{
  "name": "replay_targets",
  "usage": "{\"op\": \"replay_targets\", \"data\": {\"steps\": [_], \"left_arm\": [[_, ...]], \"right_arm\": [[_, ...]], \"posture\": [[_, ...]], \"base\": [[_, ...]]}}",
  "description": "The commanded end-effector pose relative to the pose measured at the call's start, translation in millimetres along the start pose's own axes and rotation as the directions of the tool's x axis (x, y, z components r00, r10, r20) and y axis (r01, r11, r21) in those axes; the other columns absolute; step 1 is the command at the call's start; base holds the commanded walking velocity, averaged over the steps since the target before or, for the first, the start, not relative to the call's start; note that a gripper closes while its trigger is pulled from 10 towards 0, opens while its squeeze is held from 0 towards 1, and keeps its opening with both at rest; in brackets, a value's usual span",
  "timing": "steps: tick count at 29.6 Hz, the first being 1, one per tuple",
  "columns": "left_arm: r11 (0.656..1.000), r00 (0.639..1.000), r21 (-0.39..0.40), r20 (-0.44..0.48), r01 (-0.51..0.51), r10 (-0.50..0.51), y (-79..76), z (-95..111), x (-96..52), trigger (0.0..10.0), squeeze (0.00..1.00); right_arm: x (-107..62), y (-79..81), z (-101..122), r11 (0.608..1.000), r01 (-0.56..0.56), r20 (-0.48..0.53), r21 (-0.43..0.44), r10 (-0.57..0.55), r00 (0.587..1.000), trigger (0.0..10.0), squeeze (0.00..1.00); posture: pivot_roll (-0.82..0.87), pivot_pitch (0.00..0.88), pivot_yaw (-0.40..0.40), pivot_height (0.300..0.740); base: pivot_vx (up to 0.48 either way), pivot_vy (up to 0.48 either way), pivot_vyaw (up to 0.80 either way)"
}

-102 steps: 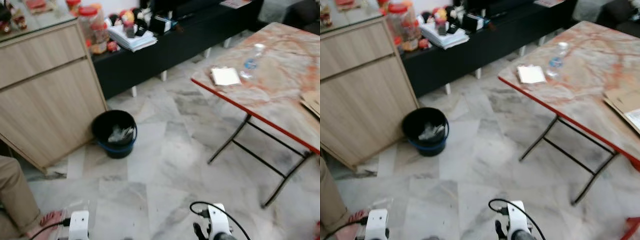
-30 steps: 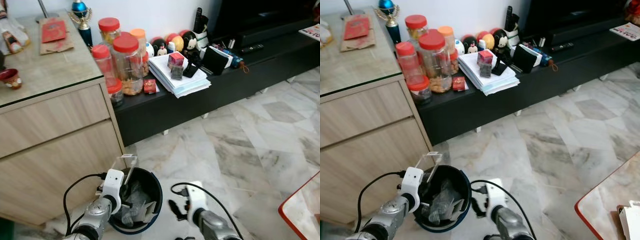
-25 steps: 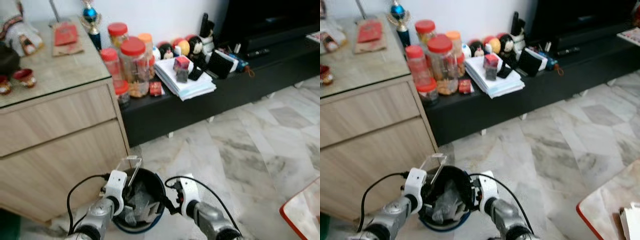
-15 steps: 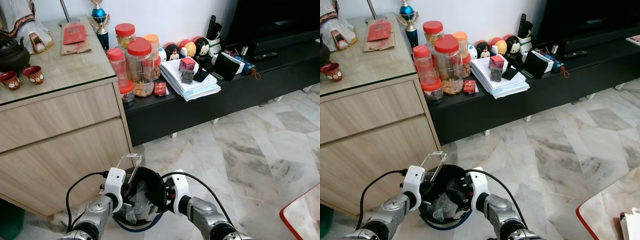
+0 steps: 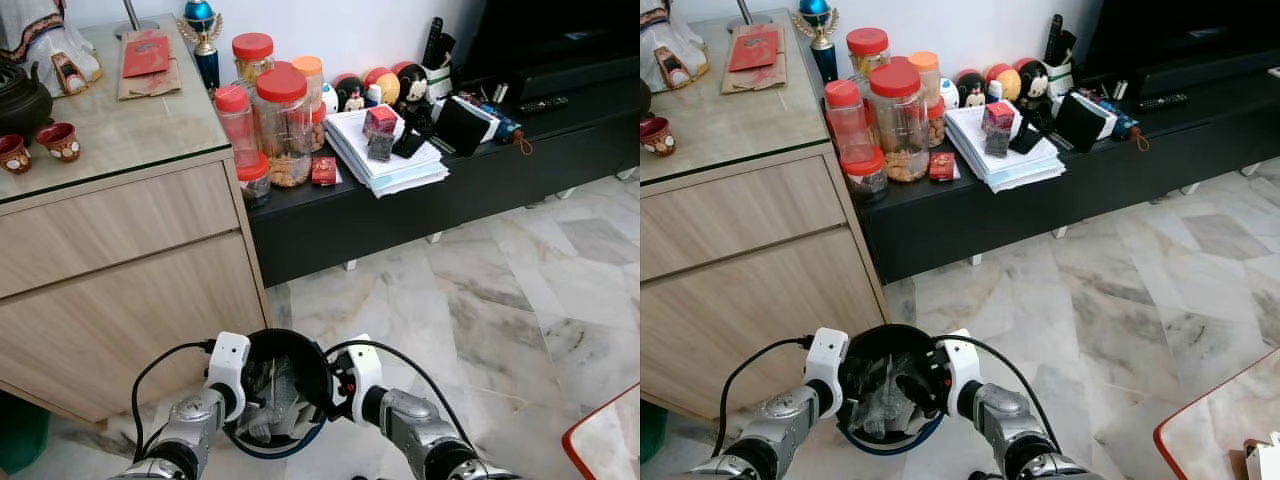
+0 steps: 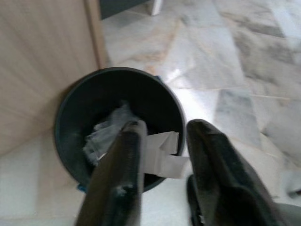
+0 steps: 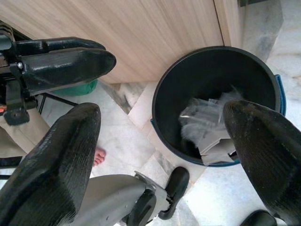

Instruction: Picking trash to rubbish bin

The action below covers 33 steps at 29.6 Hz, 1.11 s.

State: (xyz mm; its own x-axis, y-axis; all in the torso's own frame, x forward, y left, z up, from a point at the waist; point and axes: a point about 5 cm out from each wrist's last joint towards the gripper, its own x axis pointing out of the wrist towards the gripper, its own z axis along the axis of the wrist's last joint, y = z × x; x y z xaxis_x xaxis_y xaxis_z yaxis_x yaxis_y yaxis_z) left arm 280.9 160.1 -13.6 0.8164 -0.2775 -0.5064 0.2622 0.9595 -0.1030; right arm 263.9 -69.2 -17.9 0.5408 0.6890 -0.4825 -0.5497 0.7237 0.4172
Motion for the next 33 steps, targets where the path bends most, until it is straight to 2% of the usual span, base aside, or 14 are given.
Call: {"op": "replay_targets", "data": {"steps": [1, 4, 5, 6, 9, 11, 12, 14, 15, 18, 21, 26, 28, 33], "left_arm": [[0.999, 0.999, 0.015, -0.005, -0.042, 0.042, 7.3, -2, -2.5, 10.0, 1.0], [0.999, 0.999, 0.017, -0.006, -0.045, 0.045, 7.6, -1, -2.6, 10.0, 1.0], [0.996, 0.997, 0.042, -0.012, -0.082, 0.082, 12.1, -2, -4.0, 10.0, 0.0], [0.995, 0.996, 0.049, -0.014, -0.092, 0.093, 13.4, -3, -4.5, 10.0, 0.0], [0.963, 0.955, 0.072, -0.125, -0.26, 0.268, 36.7, -30, -21.3, 10.0, 0.0], [0.941, 0.924, 0.02, -0.185, -0.338, 0.335, 46.0, -49, -33.2, 10.0, 0.0], [0.916, 0.888, 0.005, -0.244, -0.401, 0.39, 52.8, -68, -46.0, 10.0, 0.0], [0.903, 0.86, 0.017, -0.295, -0.43, 0.416, 55.1, -87, -58.9, 10.0, 0.0], [0.897, 0.848, 0.017, -0.319, -0.442, 0.423, 54.8, -96, -64.7, 10.0, 0.0], [0.882, 0.822, 0.007, -0.36, -0.47, 0.441, 54.4, -111, -75.9, 10.0, 0.0], [0.86, 0.786, -0.004, -0.409, -0.51, 0.464, 51.4, -131, -90.1, 10.0, 0.0], [0.857, 0.784, -0.01, -0.411, -0.515, 0.466, 49.0, -133, -91.1, 10.0, 0.0], [0.869, 0.803, -0.019, -0.393, -0.494, 0.447, 46.5, -128, -85.2, 10.0, 0.0], [0.884, 0.827, -0.007, -0.355, -0.468, 0.435, 45.2, -116, -74.8, 10.0, 0.0]], "right_arm": [[-0.2, 0.1, 0, 1.0, 0.004, 0.019, 0.016, -0.004, 1.0, 10.0, 0.0], [-0.2, 0.1, 0, 1.0, 0.004, 0.02, 0.017, -0.004, 1.0, 10.0, 0.0], [-0.6, -1.0, 0, 1.0, 0.019, 0.021, 0.018, -0.019, 1.0, 10.0, 0.0], [-0.7, -1.3, 0, 1.0, 0.023, 0.021, 0.018, -0.024, 0.999, 10.0, 0.0], [-9.8, -17.7, -12, 0.975, 0.218, -0.003, 0.047, -0.218, 0.976, 10.0, 0.0], [-17.4, -26.2, -24, 0.949, 0.311, -0.044, 0.051, -0.308, 0.95, 10.0, 0.0], [-25.8, -33.1, -37, 0.922, 0.379, -0.088, 0.075, -0.372, 0.924, 10.0, 0.0], [-33.9, -37.8, -50, 0.9, 0.426, -0.123, 0.097, -0.414, 0.902, 10.0, 0.0], [-37.5, -39.7, -56, 0.891, 0.447, -0.141, 0.076, -0.434, 0.89, 10.0, 0.0], [-43.9, -41.6, -67, 0.874, 0.476, -0.17, 0.098, -0.457, 0.873, 10.0, 0.0], [-55.1, -43.0, -88, 0.845, 0.527, -0.237, 0.089, -0.496, 0.836, 10.0, 0.0], [-60.8, -43.8, -97, 0.825, 0.559, -0.254, 0.084, -0.525, 0.812, 10.0, 0.0], [-63.9, -44.0, -102, 0.813, 0.575, -0.27, 0.092, -0.535, 0.8, 10.0, 0.0], [-63.8, -43.5, -103, 0.809, 0.581, -0.276, 0.09, -0.54, 0.795, 10.0, 0.0]], "posture": [[0.11, 0.135, -0.028, 0.74], [0.11, 0.135, -0.028, 0.74], [0.11, 0.137, -0.028, 0.74], [0.11, 0.137, -0.028, 0.74], [0.11, 0.138, -0.031, 0.74], [0.11, 0.139, -0.03, 0.74], [0.1, 0.135, -0.028, 0.74], [0.11, 0.135, -0.026, 0.74], [0.11, 0.132, -0.026, 0.74], [0.11, 0.132, -0.026, 0.74], [0.11, 0.126, -0.027, 0.74], [0.11, 0.12, -0.028, 0.74], [0.11, 0.113, -0.025, 0.74], [0.1, 0.097, -0.018, 0.74]], "base": [[0.0, 0.0, 0.0], [0.0, 0.0, 0.0], [0.0, 0.0, 0.0], [0.0, 0.0, 0.0], [0.0, 0.0, 0.0], [0.0, 0.0, 0.0], [0.0, 0.0, 0.0], [0.0, 0.0, 0.0], [0.0, 0.0, 0.0], [0.0, 0.0, 0.0], [0.0, 0.0, 0.0], [0.0, 0.0, 0.0], [0.0, 0.0, 0.0], [0.0, 0.0, 0.0]]}}
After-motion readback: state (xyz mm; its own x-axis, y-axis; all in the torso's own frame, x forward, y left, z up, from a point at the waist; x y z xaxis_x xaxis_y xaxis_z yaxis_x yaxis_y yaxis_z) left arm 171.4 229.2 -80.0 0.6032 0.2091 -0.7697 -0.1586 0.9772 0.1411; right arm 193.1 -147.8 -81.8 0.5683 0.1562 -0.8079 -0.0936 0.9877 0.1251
